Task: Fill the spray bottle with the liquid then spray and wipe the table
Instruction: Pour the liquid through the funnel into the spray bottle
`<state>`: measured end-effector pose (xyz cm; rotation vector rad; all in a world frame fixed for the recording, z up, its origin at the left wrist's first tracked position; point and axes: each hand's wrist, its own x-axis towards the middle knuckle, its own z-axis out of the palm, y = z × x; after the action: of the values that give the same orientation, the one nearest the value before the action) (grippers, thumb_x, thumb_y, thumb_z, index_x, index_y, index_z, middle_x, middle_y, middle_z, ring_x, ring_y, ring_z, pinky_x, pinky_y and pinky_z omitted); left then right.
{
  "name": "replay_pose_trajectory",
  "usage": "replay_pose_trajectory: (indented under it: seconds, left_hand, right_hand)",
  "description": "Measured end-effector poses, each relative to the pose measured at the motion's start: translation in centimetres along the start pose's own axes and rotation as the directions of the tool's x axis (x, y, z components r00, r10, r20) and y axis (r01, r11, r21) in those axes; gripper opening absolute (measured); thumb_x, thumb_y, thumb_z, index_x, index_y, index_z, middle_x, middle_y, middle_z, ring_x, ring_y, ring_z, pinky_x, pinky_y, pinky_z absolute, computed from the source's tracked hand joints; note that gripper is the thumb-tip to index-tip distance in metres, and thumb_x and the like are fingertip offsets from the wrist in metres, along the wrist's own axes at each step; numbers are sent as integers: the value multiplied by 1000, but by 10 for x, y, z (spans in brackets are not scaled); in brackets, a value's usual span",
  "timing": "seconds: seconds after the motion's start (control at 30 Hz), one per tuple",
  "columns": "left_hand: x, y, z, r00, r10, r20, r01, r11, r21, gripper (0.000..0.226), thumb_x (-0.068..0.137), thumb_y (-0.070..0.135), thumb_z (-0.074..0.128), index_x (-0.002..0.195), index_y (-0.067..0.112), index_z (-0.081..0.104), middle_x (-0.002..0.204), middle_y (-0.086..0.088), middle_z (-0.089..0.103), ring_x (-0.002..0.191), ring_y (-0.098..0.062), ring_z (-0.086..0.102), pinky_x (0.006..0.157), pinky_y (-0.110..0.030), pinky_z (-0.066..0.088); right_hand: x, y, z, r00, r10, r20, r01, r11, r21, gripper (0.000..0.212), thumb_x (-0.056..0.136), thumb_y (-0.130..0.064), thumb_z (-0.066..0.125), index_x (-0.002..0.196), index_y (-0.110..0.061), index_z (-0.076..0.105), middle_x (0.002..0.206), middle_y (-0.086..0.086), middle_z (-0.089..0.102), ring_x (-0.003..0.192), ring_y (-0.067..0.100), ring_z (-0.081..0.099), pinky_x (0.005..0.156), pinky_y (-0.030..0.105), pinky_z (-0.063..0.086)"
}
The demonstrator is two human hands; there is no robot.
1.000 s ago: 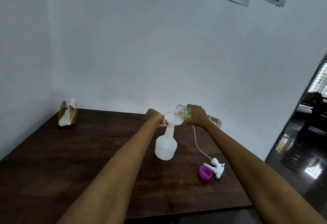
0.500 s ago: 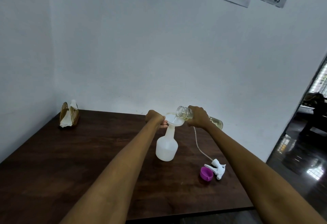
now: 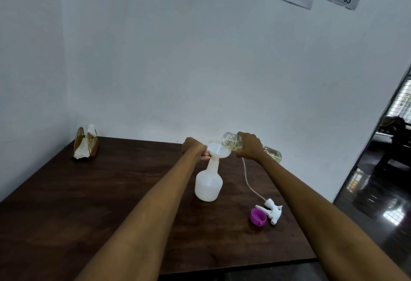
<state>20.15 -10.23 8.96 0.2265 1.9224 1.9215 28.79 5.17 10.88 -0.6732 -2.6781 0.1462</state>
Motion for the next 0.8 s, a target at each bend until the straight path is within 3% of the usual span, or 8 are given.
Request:
replay_pose_trajectory:
  seconds: [0.17,0.27,0.47,0.6,0.8]
  left_hand:
    - [2,-2,0,1000,10,-12,-10,1000,9,29,87,-11,56,62,0,49,59,-14,50,18,-5,45,30,-22,48]
    - [1,-1,0,1000,12,-15,-12,1000,5,28,87,-11,58,63,0,49,61,-14,52,33,-11,52,31,-23,50]
    - [0,0,-1,1000,11,-16,-11,1000,7,28,88,-10,57,63,1,49,61,-14,51,47,-14,52,32,-23,49]
    - [1,0,-1,999,13,-30,-12,1000,22,29,87,-11,56,62,1,49,59,-13,51,26,-7,49,32,-23,50]
    - [0,-1,-1,1000,18,-23,-17,999,34,22,87,-10,56,68,-1,51,59,-14,51,17,-5,44,31,-23,49]
  right_hand:
    - [-2,-2,0,1000,-5,-7,5,1000,1,39,70,-11,68,107,-6,58,103,12,67,99,34,59,76,30,38]
    - [-2,-2,0,1000,-5,-7,5,1000,-5,40,69,-11,68,107,-6,58,103,12,67,100,34,60,79,31,42]
    - [-1,-2,-1,1000,1,7,-1,1000,-8,42,67,-11,69,107,-7,57,103,11,67,98,33,60,73,27,34]
    - [0,-3,-1,1000,-6,5,6,1000,-15,41,68,-12,70,106,-6,57,103,11,66,98,33,60,71,28,34]
    - [0,-3,-2,1000,-9,11,9,1000,-20,40,69,-11,69,107,-5,57,103,12,66,98,34,60,72,28,35]
